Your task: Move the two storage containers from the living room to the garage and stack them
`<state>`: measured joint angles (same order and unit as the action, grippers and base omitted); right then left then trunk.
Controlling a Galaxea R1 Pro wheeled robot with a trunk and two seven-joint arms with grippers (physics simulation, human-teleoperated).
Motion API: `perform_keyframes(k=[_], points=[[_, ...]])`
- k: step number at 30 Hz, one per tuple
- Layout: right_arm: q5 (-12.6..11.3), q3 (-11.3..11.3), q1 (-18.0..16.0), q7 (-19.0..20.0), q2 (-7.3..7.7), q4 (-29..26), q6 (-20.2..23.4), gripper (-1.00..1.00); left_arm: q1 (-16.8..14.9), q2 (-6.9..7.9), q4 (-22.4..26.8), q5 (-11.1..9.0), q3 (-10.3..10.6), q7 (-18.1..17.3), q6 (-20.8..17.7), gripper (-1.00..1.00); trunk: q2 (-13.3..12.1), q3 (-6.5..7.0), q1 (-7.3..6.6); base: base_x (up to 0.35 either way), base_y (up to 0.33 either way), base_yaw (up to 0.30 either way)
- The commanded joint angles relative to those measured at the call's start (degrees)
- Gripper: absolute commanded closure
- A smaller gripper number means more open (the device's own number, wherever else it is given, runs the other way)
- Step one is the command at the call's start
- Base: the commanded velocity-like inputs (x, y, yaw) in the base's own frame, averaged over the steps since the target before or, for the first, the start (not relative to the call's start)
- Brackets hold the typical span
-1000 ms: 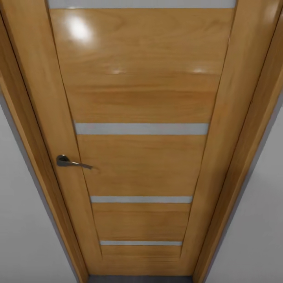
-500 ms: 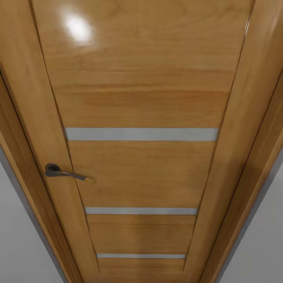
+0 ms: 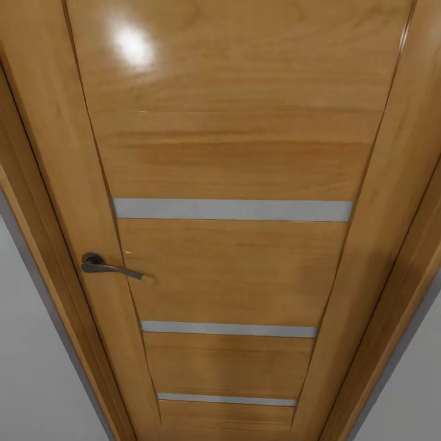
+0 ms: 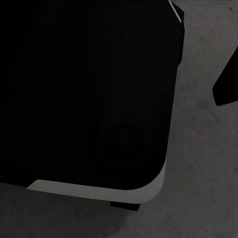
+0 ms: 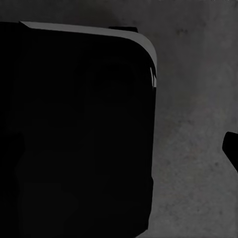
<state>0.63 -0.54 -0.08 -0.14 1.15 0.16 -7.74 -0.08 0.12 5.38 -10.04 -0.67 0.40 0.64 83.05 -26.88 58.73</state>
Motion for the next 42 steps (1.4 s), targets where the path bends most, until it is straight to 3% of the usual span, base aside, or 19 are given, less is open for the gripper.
perform_keyframes(k=[1,42], points=[[0.07,-0.06,-0.01,0.01,0.00,0.00,-0.14,-1.00,-0.01,-0.01,0.00,-0.33,-0.03,0.04,0.07,-1.00,0.03,-0.04,0.00,0.000,0.000,0.004],[0.53,-0.38,-0.01,0.05,-0.45,-0.07,0.13,-1.00,-0.01,-0.20,-0.02,-0.33,-0.03,0.04,0.07,-1.00,0.03,-0.04,0.00,-0.004,0.000,0.000]])
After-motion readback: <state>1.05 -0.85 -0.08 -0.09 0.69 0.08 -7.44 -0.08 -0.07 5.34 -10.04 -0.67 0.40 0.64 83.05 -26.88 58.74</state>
